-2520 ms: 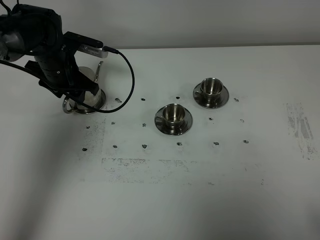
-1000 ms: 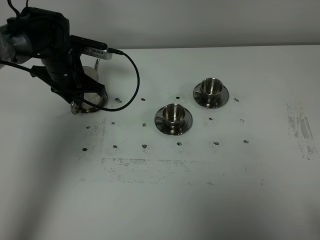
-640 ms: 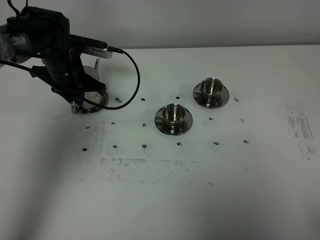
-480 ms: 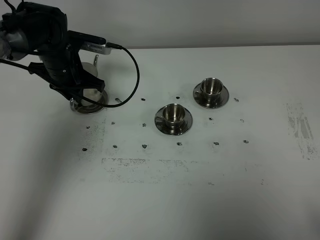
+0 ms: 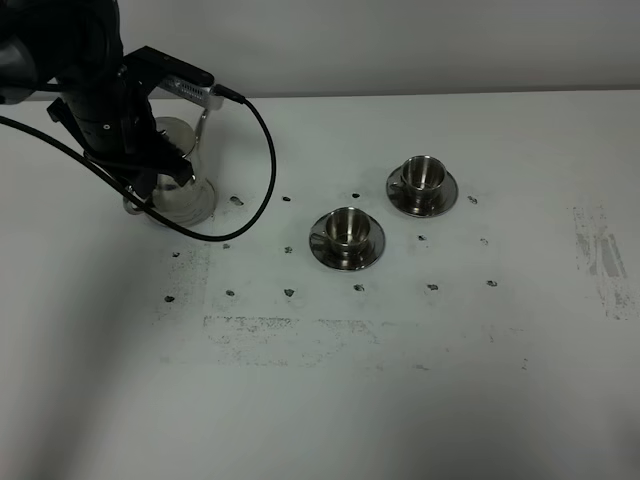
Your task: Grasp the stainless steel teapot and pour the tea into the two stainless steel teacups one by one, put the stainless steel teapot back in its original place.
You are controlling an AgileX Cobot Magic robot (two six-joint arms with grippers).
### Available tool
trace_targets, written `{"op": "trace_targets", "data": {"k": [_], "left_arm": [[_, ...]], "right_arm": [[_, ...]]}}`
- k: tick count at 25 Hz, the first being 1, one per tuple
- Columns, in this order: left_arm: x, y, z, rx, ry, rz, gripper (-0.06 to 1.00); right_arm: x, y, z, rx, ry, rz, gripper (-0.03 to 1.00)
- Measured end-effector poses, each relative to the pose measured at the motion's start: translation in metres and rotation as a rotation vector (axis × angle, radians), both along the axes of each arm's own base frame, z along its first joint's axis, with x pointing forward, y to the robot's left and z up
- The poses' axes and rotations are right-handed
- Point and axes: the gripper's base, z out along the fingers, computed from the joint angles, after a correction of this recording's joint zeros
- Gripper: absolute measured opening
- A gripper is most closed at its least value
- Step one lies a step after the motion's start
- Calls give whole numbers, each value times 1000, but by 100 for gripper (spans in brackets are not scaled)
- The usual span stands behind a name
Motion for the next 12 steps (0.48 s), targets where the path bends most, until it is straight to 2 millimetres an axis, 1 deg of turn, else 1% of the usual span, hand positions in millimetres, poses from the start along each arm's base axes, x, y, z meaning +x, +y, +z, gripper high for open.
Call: {"op": "trace_targets", "data": {"k": [4, 7, 12], "left_arm": [[-2, -8, 15, -6, 33, -244, 19], [0, -14, 23, -5, 8, -386, 19], [1, -20, 29, 21, -10, -596, 19]], "right_arm": [[0, 0, 0, 0, 0, 0, 46], [0, 0, 0, 0, 0, 0, 46], [0, 0, 0, 0, 0, 0, 46]]}}
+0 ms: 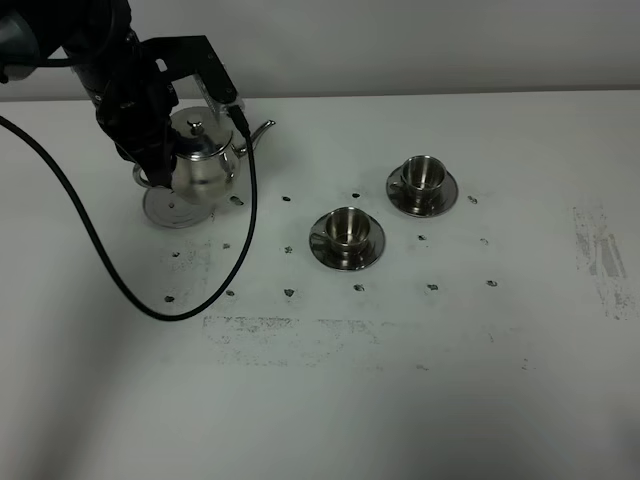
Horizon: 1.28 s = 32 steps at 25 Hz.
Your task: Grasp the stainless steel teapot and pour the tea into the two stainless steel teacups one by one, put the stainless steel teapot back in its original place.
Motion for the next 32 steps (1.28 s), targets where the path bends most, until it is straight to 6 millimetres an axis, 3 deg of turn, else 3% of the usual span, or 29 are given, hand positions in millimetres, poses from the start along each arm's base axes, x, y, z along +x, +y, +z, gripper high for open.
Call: {"op": "trace_targets", "data": {"k": [11, 16, 25, 32], "left_arm": [[13, -23, 4, 75, -216, -290, 19], [22, -28, -12, 125, -211, -302, 19], [47, -73, -29, 66, -270, -335, 19], [56, -93, -49, 56, -285, -365, 19]], "right_arm": [[0, 0, 0, 1, 0, 1, 46], [0, 0, 0, 1, 0, 1, 46], [0, 0, 0, 1, 0, 1, 46], [0, 0, 0, 1, 0, 1, 46]]}}
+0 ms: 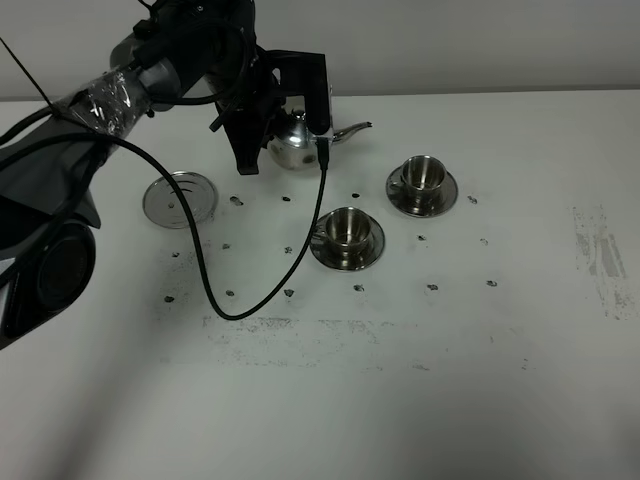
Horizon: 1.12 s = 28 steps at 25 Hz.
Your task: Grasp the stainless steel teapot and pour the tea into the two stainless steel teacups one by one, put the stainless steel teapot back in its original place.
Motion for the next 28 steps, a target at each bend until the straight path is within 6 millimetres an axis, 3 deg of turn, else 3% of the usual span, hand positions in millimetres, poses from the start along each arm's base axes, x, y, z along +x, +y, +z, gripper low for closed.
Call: {"op": "trace_targets", "data": {"k": [11, 28], "left_arm": [[3, -25, -18, -17, -64, -71, 19], [2, -50, -17, -4, -188, -190, 19]], "right_arm": [[0, 0, 0, 0, 0, 0, 46], [0, 0, 0, 0, 0, 0, 46]]}}
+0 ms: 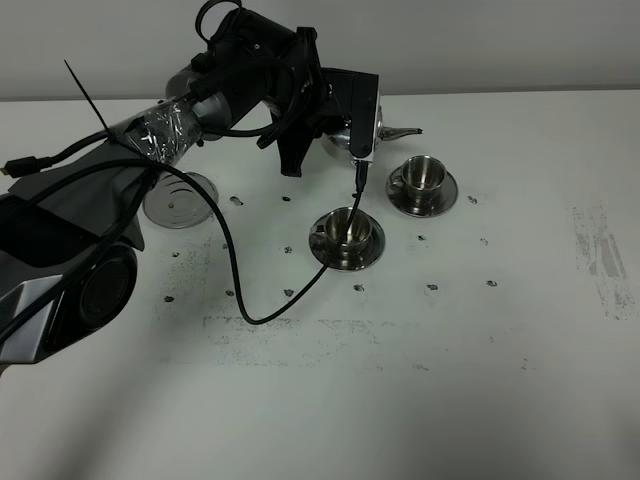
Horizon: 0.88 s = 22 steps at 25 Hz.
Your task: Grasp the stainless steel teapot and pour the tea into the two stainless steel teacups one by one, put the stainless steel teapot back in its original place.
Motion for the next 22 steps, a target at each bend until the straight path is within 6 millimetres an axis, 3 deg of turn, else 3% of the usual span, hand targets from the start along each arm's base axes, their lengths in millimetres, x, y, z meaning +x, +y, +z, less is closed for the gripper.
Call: {"op": "trace_targets", "data": {"k": [22], "left_arm": [[0, -10, -8, 112, -76, -131, 19]], "right_arm": [[0, 0, 0, 0, 0, 0, 46]]}}
